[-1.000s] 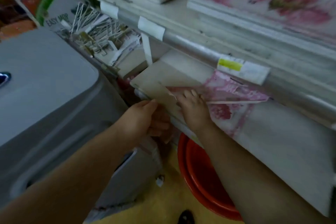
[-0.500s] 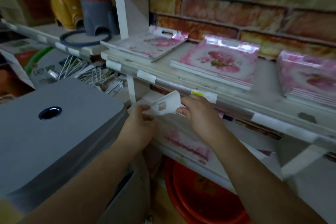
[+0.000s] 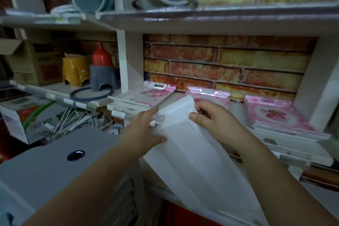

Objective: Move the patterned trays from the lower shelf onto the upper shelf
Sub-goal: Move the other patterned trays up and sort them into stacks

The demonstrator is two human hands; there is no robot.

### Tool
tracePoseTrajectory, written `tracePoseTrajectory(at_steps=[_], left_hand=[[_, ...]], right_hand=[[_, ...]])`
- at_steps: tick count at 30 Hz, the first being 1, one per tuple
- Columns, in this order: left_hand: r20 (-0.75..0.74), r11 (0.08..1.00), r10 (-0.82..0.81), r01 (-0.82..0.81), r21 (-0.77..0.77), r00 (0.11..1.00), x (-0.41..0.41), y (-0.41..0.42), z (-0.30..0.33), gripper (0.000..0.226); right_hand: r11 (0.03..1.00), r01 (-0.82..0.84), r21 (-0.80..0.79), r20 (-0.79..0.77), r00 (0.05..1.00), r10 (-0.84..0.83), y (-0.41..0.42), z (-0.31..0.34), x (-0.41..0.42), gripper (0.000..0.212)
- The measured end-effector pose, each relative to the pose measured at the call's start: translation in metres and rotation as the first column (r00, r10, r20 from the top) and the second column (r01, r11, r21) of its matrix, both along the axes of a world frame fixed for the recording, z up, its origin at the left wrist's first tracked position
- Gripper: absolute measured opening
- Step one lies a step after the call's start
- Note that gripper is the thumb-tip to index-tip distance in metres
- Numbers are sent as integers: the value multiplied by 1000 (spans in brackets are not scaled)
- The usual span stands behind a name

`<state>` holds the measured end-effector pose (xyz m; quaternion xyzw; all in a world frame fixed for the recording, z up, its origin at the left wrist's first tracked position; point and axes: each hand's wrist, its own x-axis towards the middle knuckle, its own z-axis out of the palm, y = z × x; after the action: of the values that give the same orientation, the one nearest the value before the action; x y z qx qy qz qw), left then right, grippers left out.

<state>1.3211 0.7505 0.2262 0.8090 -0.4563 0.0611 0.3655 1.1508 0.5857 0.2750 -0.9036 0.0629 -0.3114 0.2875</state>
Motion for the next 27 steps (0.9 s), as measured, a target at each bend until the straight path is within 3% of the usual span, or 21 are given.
tracePoseTrajectory(at_steps=[4,8,13,16,22,24,27], left_hand=[[58,999,24,-22,-30,998,-1,19,35,91],[175,992,94,-78,-95,980,-3,40,73,93],[438,958,253,-162,-235,863,-8,74,110,88],[536,937,328,-196,-290,778,-16,88,121,88],[672,877,475,-241,-416,567,-23,100,119,79],[684,872,488,-272,-406,542,-21,94,111,74],[658,881,473,-321,-347,586,-11,78,94,61]], right_hand=[[996,-21,86,99,995,12,14,20,-6,18],[966,-92,240,235,971,34,32,40,-6,29],[912,-278,301,300,936,186,47,60,-2,31],[899,-340,276,316,916,249,53,71,1,38],[923,-342,177,320,907,275,55,75,9,31],[935,-314,164,305,918,255,51,67,14,30],[969,-234,76,256,944,208,45,55,16,26]])
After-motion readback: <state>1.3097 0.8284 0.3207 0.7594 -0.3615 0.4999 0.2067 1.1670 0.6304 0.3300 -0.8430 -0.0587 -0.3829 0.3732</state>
